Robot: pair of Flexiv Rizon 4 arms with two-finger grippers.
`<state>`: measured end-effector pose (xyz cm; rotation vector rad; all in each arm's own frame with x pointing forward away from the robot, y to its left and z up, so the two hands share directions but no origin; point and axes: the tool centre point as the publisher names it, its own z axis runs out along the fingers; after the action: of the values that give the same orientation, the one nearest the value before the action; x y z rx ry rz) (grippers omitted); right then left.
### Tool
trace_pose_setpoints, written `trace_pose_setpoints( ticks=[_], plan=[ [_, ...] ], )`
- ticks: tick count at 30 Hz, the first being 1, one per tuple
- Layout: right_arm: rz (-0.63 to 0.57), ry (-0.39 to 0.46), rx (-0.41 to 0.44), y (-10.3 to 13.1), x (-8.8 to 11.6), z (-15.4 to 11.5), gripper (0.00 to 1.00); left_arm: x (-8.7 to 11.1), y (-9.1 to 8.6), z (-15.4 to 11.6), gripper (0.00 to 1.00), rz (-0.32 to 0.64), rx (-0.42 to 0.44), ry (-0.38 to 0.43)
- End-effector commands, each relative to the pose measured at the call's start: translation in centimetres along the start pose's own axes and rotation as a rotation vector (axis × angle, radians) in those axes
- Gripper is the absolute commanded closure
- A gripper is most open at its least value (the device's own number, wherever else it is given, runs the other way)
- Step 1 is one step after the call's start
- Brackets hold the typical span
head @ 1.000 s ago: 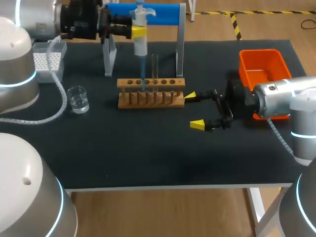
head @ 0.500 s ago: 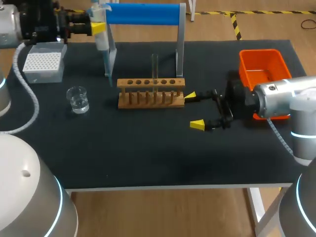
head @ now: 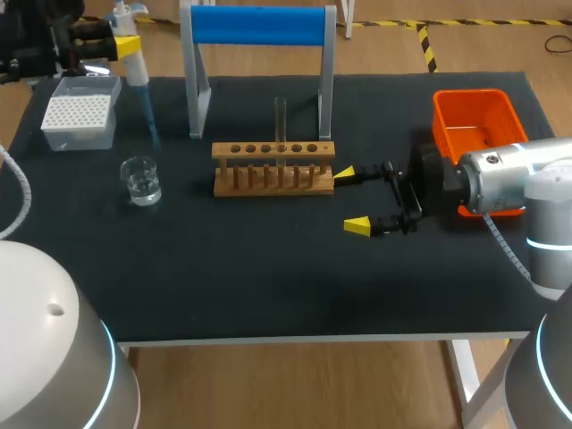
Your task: Invert the test tube, pick up the pipette, mount the tip to pipette, aspirate from beaker and dispense into the tube, eject the tip, return the pipette, and cap with the stopper.
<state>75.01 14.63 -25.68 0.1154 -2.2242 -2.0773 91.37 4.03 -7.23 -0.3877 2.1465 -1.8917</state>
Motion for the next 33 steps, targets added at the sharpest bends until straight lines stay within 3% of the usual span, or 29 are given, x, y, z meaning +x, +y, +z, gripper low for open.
trace_pose_setpoints(
  ticks=[1, 15, 33],
  plan=[
    [0.000, -0.002, 0.003, 0.1, 0.1, -0.1, 0.00, -0.1, 0.7, -1.0, 1.00, -0.005, -0.004, -0.009],
    [0.000, -0.002, 0.003, 0.1, 0.1, -0.1, 0.00, -1.6, 1.8, -2.3, 1.00, -0.018, -0.005, -0.044],
    [0.000, -0.002, 0.003, 0.1, 0.1, -0.1, 0.00, -1.7, 1.9, -2.4, 1.00, -0.017, -0.004, -0.049]
  ],
)
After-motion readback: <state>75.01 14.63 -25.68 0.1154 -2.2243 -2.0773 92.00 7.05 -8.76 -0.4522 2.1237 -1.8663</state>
